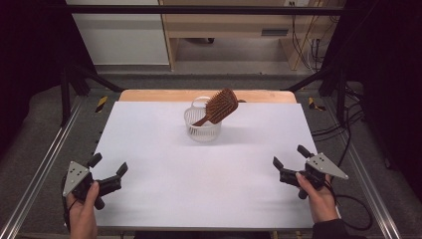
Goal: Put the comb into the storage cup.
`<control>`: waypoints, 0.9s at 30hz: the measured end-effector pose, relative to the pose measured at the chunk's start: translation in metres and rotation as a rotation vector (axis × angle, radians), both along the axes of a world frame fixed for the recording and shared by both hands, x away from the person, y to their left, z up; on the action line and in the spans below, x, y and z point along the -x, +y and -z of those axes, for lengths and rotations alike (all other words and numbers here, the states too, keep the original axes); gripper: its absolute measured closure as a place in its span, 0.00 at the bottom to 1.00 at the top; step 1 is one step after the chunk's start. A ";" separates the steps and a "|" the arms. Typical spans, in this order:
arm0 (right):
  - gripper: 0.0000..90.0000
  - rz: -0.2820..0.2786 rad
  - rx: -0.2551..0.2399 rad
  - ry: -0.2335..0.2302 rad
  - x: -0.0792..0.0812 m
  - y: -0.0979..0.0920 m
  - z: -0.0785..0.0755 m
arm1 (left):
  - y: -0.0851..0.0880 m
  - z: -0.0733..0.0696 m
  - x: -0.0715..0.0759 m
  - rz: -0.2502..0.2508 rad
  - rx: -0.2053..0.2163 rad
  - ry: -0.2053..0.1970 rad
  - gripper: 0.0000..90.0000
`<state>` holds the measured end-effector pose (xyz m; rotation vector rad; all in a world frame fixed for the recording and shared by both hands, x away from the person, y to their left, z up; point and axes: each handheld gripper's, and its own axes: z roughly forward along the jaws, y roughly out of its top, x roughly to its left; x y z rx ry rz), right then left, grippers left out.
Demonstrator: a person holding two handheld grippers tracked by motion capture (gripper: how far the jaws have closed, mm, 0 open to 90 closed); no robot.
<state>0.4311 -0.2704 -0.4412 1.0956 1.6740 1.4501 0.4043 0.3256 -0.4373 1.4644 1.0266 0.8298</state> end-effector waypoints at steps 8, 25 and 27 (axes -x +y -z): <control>0.03 -0.043 0.030 0.004 0.000 0.012 0.005 | -0.001 -0.001 0.001 0.008 0.010 -0.010 0.03; 0.04 -0.160 0.144 -0.032 -0.008 0.045 0.018 | -0.010 -0.003 0.000 0.037 -0.002 -0.019 0.02; 0.04 -0.166 0.146 -0.032 -0.008 0.045 0.019 | -0.011 -0.002 -0.001 0.035 0.014 -0.016 0.02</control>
